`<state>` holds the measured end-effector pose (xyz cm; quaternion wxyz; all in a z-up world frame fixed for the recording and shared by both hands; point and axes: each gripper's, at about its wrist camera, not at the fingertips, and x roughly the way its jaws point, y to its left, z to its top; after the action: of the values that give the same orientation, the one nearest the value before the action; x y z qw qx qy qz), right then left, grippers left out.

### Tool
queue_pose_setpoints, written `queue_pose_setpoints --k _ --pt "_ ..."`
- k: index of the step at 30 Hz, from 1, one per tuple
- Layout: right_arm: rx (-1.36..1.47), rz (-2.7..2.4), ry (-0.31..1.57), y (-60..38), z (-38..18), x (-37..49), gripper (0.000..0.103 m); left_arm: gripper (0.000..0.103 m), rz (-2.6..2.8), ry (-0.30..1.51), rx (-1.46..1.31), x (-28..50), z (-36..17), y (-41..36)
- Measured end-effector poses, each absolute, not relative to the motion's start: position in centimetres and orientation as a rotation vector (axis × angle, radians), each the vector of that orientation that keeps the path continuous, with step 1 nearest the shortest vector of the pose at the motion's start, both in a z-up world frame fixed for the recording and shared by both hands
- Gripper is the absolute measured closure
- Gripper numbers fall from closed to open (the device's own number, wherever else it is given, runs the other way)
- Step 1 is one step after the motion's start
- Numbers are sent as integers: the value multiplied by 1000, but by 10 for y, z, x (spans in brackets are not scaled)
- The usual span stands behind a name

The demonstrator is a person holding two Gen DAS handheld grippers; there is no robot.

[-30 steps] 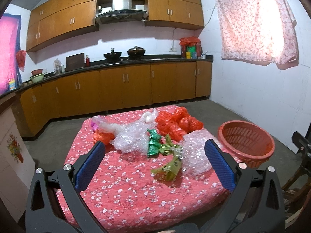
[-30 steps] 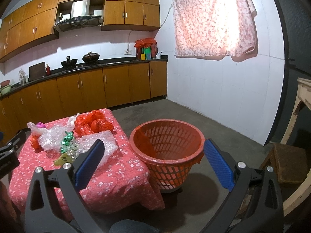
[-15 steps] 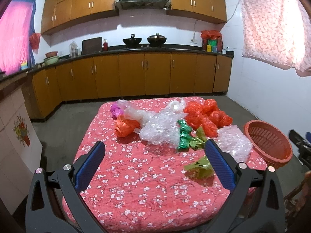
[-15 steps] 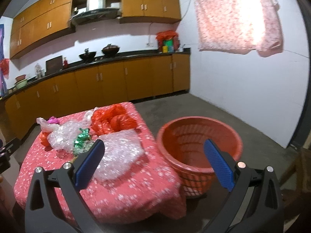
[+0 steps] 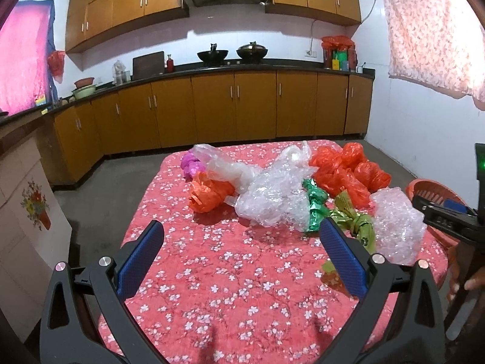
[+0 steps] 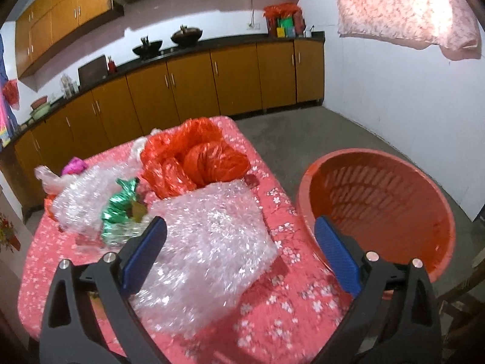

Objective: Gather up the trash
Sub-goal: 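Grasp the clear bubble wrap with the right tool while the left tool grasps the green paw-print bag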

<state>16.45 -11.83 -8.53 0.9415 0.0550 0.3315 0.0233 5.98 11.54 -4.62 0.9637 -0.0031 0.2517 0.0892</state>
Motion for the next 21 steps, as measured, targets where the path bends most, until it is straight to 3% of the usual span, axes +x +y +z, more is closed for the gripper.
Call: queue_pose_setpoints --k 5,7,9,10,13,16,21 --pt "109 75 757 -118 -106 181 10 2 152 526 -31 69 -50 114" --pt "105 94 784 -117 -110 183 33 2 139 527 -29 71 -51 111" --pt "98 114 810 -115 -115 182 48 2 125 530 -27 74 -51 107" --pt "93 121 815 -115 -116 182 63 2 119 531 -27 74 -51 105" --pt "94 133 820 -117 -119 179 87 2 97 532 -28 77 -50 99" --pt "117 139 815 -123 -116 178 95 3 78 531 -25 79 -48 92" --pt "126 100 767 -138 -104 169 96 11 25 546 -18 87 -48 76"
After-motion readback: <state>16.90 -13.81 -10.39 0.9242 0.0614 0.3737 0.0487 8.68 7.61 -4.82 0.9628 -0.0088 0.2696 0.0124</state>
